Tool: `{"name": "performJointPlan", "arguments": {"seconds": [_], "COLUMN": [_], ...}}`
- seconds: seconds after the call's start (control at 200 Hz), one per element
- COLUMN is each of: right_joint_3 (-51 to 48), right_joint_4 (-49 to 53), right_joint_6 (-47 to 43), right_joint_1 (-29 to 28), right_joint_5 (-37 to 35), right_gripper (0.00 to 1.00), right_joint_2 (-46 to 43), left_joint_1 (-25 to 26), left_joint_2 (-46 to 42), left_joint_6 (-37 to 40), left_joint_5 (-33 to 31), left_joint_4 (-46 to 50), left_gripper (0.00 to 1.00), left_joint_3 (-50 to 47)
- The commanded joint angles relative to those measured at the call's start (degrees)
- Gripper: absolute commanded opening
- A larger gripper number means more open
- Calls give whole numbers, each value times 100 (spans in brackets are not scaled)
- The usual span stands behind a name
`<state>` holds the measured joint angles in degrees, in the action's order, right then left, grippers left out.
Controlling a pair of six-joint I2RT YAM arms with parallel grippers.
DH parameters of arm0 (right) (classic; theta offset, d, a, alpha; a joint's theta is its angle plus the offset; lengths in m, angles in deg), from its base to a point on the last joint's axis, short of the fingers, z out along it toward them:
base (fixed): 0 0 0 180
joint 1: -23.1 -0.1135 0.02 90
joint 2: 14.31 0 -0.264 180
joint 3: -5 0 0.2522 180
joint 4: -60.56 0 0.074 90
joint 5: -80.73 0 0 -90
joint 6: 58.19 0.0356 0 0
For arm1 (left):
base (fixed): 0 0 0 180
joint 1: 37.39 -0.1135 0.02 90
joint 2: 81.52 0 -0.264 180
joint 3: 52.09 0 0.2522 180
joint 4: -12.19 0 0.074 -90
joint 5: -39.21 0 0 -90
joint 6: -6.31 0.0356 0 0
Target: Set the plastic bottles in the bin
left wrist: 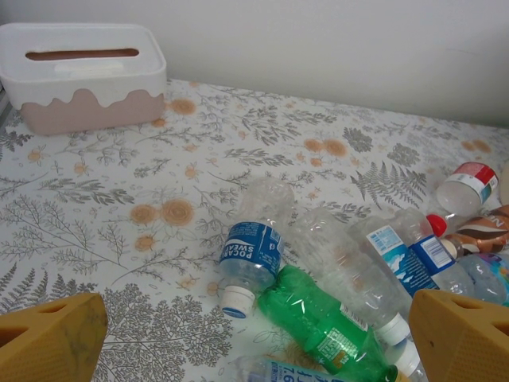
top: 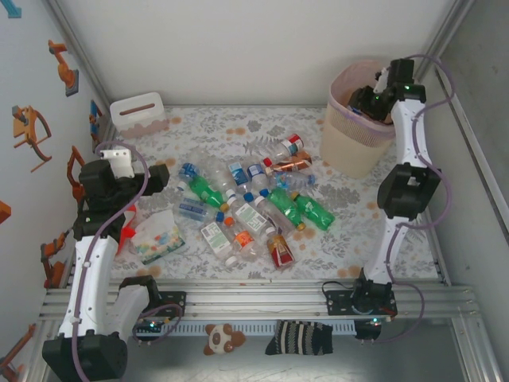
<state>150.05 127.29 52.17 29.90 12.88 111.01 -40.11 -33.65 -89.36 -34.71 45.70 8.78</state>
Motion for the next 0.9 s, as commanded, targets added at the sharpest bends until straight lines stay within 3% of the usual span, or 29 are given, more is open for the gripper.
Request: {"name": "performJointPlan", "arguments": {"seconds": [0.0,0.521,0.641,0.831,0.896], "right_joint_3": [363,256,64,77,122], "right_joint_4": [566,1409,1471,1453,1462], "right_joint_6": [-163,-641,-718,-718,-729], "right_joint_1": [36,40,38,41,40], "right_joint_5": [260,867,846,767,705], "right_gripper": [29,39,47,73,77], "right_joint_2": [240,952,794,545,458], "left_joint_1": [-51,-60,-52,-54,-52], "left_joint_2": [4,115,150,224,248], "left_joint_6": [53,93,76,74,79], "left_joint_5": [-25,-31,-17,37,82], "left_joint_4": [-15,150,162,187,196], "left_gripper": [97,97,97,97,97], "left_joint_3": [-17,28,35,61,68]}}
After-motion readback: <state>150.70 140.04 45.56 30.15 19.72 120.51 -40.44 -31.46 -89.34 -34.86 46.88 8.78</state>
